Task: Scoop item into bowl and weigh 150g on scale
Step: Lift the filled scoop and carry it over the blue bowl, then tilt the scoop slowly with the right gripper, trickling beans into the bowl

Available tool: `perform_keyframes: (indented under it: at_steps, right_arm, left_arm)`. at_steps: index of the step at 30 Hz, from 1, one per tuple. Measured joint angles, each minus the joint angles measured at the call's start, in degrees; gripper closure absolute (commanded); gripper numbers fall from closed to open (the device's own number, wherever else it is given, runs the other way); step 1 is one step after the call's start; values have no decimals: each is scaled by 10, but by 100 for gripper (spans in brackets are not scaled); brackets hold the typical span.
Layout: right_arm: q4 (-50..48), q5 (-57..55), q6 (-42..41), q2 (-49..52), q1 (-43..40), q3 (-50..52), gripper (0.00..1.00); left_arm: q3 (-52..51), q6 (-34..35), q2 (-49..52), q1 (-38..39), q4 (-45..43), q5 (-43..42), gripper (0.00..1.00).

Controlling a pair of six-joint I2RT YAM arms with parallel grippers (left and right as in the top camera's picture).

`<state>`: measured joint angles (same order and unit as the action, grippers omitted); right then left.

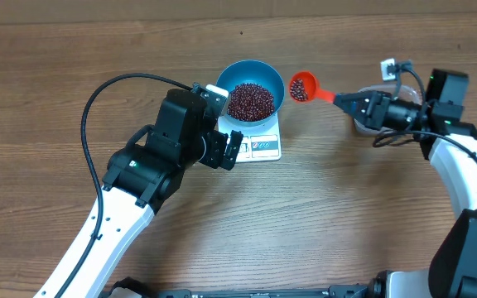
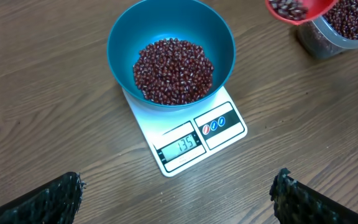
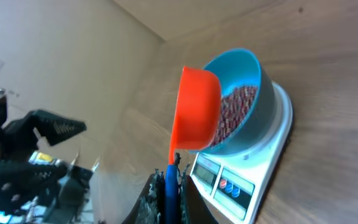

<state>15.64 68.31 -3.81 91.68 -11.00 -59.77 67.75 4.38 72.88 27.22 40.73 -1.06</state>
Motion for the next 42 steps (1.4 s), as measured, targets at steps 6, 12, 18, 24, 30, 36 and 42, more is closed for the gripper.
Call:
perform_keyframes:
  at_steps: [6, 12, 18, 24, 30, 36, 42]
  right_arm:
    - [-76, -49, -52, 0, 53, 0, 96]
    - [-92, -118, -57, 0, 101, 0, 96]
    - [-95, -192, 53, 1, 153, 0, 96]
    - [-96, -213, 215, 2, 186, 0, 96]
    - [-101, -240, 272, 2, 186, 0, 96]
    - [-101, -250, 308, 3, 186, 0, 96]
    - [-101, -254, 320, 4, 186, 0, 96]
  left_arm:
    - [0, 0, 0, 0, 0, 0, 0]
    - [0, 0, 0, 0, 0, 0, 0]
    - [0, 0, 0, 0, 0, 0, 0]
    - [0, 0, 0, 0, 0, 0, 0]
    - [0, 0, 0, 0, 0, 0, 0]
    - [0, 0, 0, 0, 0, 0, 1]
    - [0, 0, 0, 0, 0, 0, 0]
